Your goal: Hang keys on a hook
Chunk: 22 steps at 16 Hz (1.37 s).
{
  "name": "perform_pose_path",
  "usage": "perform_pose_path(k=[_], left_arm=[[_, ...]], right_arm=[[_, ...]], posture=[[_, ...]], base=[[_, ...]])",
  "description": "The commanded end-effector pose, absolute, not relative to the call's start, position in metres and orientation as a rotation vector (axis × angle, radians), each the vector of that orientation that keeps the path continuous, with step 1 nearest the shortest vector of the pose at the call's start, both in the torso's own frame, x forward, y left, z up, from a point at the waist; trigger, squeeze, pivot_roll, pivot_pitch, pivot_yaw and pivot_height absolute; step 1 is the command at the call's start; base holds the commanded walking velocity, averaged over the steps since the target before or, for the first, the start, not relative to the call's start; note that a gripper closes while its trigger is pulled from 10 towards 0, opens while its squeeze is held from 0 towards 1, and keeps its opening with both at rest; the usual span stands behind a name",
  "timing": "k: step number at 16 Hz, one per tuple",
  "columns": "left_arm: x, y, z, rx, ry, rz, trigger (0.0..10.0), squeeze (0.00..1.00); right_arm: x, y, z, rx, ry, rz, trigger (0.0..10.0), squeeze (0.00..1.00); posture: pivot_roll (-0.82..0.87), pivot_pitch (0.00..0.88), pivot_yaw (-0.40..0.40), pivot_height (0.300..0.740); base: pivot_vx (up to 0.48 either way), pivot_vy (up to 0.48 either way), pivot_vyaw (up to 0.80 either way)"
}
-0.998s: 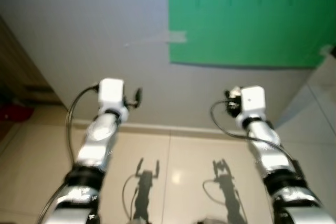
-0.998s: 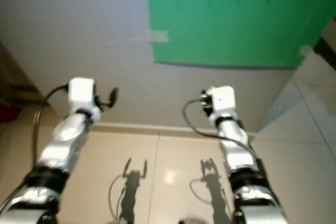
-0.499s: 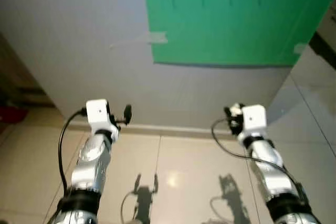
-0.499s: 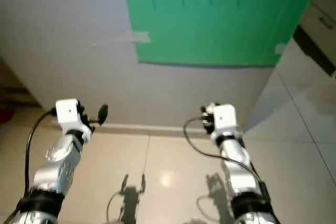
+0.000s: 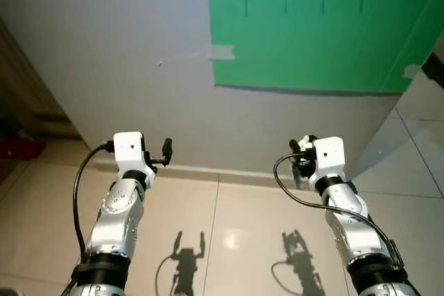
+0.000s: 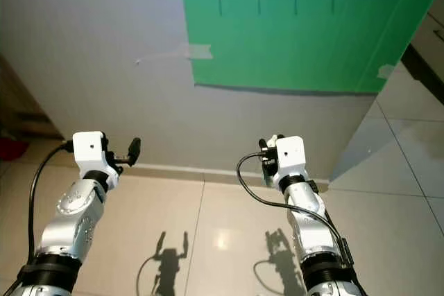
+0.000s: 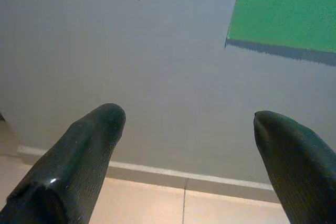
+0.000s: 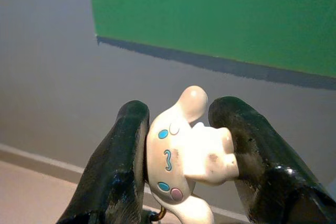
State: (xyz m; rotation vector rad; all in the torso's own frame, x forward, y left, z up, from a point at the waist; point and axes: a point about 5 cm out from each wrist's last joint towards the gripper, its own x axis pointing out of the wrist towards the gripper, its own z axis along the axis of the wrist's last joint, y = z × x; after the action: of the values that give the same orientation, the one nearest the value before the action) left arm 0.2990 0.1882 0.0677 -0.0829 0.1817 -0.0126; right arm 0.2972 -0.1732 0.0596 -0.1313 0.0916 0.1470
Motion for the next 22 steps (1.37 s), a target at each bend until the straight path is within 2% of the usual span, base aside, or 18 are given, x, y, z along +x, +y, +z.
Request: perform_pose_path(k=[1,3,5,7,14,17,22], left_arm=[[0.304,0.187,0.074,-0.069,0.167,-0.016,10.0,0.00],[0.302,0.186,0.076,-0.093,0.153,-0.011,10.0,0.00],[0.282,0.184,0.078,-0.137,0.106,-0.001,10.0,0.00],[0.272,0.179,0.075,-0.145,0.106,-0.007,10.0,0.00],[0.281,0.171,0.083,-0.104,0.110,-0.047,10.0,0.00],[0.285,0.165,0.085,-0.089,0.102,-0.062,10.0,0.00],[0.287,0.163,0.085,-0.063,0.111,-0.061,10.0,0.00]], right_arm=[[0.299,-0.172,0.065,-0.128,0.069,0.148,10.0,0.00],[0.295,-0.174,0.067,-0.105,0.042,0.132,10.0,0.00],[0.277,-0.181,0.067,-0.078,-0.024,0.089,10.0,0.00],[0.264,-0.178,0.063,-0.060,-0.032,0.089,10.0,0.00],[0.266,-0.175,0.072,-0.061,-0.049,0.089,10.0,0.00],[0.268,-0.174,0.069,-0.074,-0.021,0.101,10.0,0.00],[0.270,-0.171,0.067,-0.101,0.007,0.119,10.0,0.00]], posture=[[-0.10,0.000,0.075,0.740],[-0.10,0.000,0.075,0.740],[-0.11,0.000,0.073,0.740],[-0.11,0.000,0.071,0.740],[-0.12,0.000,0.085,0.740],[-0.13,0.000,0.093,0.740],[-0.14,0.000,0.096,0.740]], base=[[0.442,0.000,0.00],[0.459,0.000,0.00],[0.459,0.000,0.00],[0.401,0.000,0.00],[0.051,0.000,0.00],[0.354,0.000,0.00],[0.327,-0.345,0.00]])
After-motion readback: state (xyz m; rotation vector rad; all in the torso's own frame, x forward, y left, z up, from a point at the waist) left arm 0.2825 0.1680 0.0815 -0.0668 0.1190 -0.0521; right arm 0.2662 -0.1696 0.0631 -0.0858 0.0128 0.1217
